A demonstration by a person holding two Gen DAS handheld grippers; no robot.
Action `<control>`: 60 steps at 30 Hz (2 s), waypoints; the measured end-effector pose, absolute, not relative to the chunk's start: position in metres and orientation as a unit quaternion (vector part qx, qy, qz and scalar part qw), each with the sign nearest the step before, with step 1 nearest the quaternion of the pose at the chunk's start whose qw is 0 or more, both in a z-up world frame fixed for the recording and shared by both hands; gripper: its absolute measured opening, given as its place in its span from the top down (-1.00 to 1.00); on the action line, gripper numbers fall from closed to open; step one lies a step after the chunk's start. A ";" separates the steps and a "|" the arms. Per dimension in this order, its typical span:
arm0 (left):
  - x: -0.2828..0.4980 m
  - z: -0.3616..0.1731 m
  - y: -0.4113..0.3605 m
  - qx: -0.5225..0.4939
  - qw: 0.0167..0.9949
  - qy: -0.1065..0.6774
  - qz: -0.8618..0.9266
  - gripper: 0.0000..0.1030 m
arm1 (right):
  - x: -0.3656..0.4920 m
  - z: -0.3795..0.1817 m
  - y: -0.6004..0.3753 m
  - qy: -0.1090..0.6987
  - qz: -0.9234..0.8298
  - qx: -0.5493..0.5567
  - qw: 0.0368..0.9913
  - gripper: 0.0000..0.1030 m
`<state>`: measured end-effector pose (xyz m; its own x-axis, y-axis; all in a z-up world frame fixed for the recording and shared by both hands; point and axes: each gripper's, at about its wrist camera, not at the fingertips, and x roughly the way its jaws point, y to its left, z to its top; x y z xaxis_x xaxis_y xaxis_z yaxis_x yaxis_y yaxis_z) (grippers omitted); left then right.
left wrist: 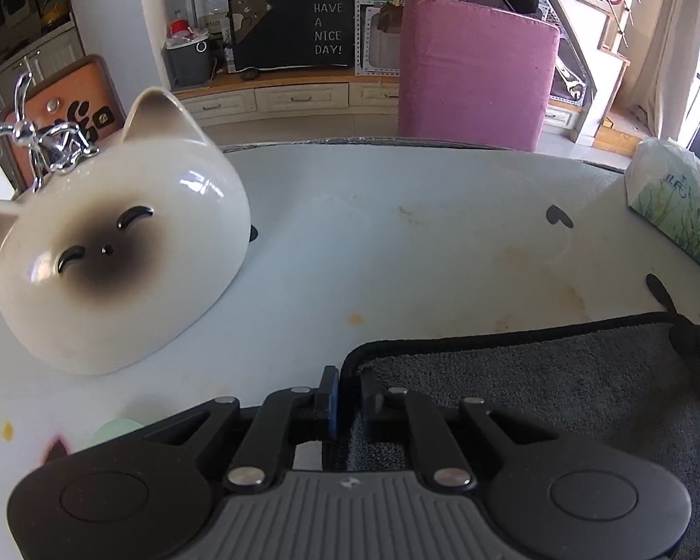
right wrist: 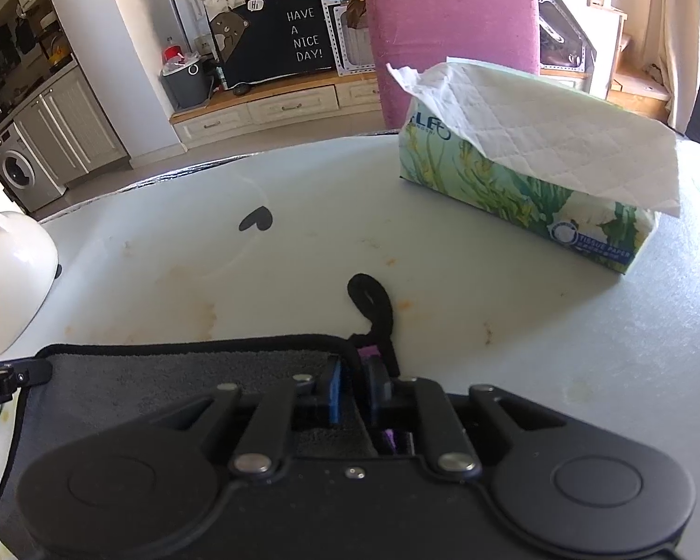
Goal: Fold towel
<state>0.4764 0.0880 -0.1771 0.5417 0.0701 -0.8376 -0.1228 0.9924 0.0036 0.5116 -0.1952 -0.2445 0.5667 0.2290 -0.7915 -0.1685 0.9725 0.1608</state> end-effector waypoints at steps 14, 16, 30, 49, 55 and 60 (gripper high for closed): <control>0.473 -0.178 0.096 -0.013 0.870 0.488 0.070 0.11 | 0.505 -0.238 -0.195 0.431 0.085 -0.011 0.898 0.00; 0.471 -0.177 0.098 -0.016 0.869 0.489 0.072 0.04 | 0.506 -0.238 -0.200 0.437 0.084 -0.005 0.896 0.00; 0.428 -0.123 0.087 -0.046 0.885 0.461 0.042 -0.84 | 0.473 -0.201 -0.207 0.416 0.110 0.025 0.902 -0.72; 0.306 -0.035 0.061 -0.048 0.907 0.418 0.024 -1.00 | 0.354 -0.113 -0.222 0.356 0.134 0.010 0.925 -0.99; 0.253 -0.013 0.050 -0.044 0.918 0.392 0.026 -1.00 | 0.303 -0.088 -0.233 0.335 0.148 0.006 0.930 -0.99; 0.209 -0.001 0.034 -0.032 0.925 0.377 0.021 -1.00 | 0.254 -0.073 -0.243 0.316 0.151 -0.003 0.937 -0.99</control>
<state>0.2090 0.0345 -0.0009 0.7147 0.0151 -0.6993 -0.0636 0.9970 -0.0435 0.2536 -0.2433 -0.0734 0.7546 0.2808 -0.5931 -0.2850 0.9544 0.0892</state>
